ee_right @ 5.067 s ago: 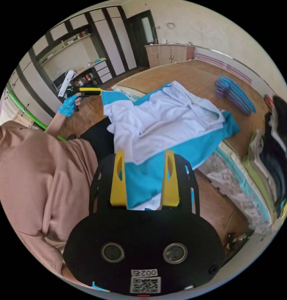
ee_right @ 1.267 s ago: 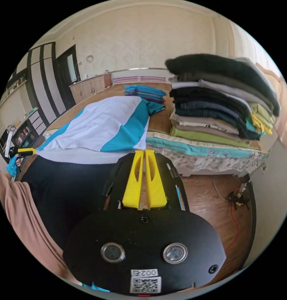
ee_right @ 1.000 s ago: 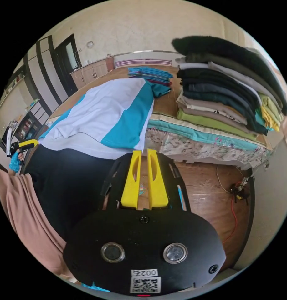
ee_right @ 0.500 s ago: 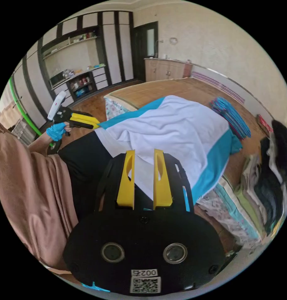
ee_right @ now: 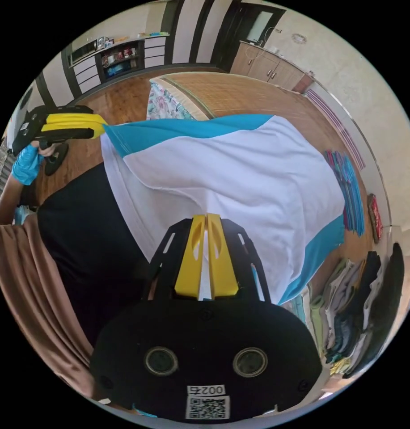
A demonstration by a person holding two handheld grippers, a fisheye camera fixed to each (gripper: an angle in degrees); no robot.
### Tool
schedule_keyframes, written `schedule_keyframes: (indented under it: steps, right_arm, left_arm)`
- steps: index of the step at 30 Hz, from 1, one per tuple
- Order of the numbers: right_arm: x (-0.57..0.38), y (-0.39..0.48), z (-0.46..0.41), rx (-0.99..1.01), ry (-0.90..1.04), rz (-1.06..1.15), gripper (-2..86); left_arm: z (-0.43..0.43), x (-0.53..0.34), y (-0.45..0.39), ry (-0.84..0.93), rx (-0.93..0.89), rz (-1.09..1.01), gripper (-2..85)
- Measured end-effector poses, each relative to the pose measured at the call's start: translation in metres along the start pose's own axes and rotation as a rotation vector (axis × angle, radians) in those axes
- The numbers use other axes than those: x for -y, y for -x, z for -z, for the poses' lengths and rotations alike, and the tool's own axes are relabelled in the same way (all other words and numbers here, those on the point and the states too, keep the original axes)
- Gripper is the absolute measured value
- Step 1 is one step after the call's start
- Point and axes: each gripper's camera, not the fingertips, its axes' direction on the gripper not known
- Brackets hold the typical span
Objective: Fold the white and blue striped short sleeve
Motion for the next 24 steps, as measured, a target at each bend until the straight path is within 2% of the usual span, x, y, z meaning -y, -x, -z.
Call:
schedule_keyframes:
  steps: [6, 17, 21, 24]
  right_arm:
    - [-0.028, 0.011, 0.044, 0.036, -0.090, 0.038, -0.7]
    - [-0.040, 0.040, 0.001, 0.073, 0.051, 0.064, -0.2]
    - [-0.042, 0.036, 0.001, 0.090, 0.019, 0.031, 3.5]
    - [-0.046, 0.036, 0.000, 0.074, 0.015, 0.018, 6.2]
  left_arm:
    - [0.011, -0.015, 0.005, -0.002, -0.027, -0.005, -0.9]
    - [-0.005, -0.034, -0.001, 0.069, -0.094, -0.004, -0.6]
    - [-0.009, -0.039, 0.000, 0.072, -0.120, 0.021, 2.5]
    - [-0.011, -0.042, 0.000, 0.084, -0.071, 0.054, 6.1]
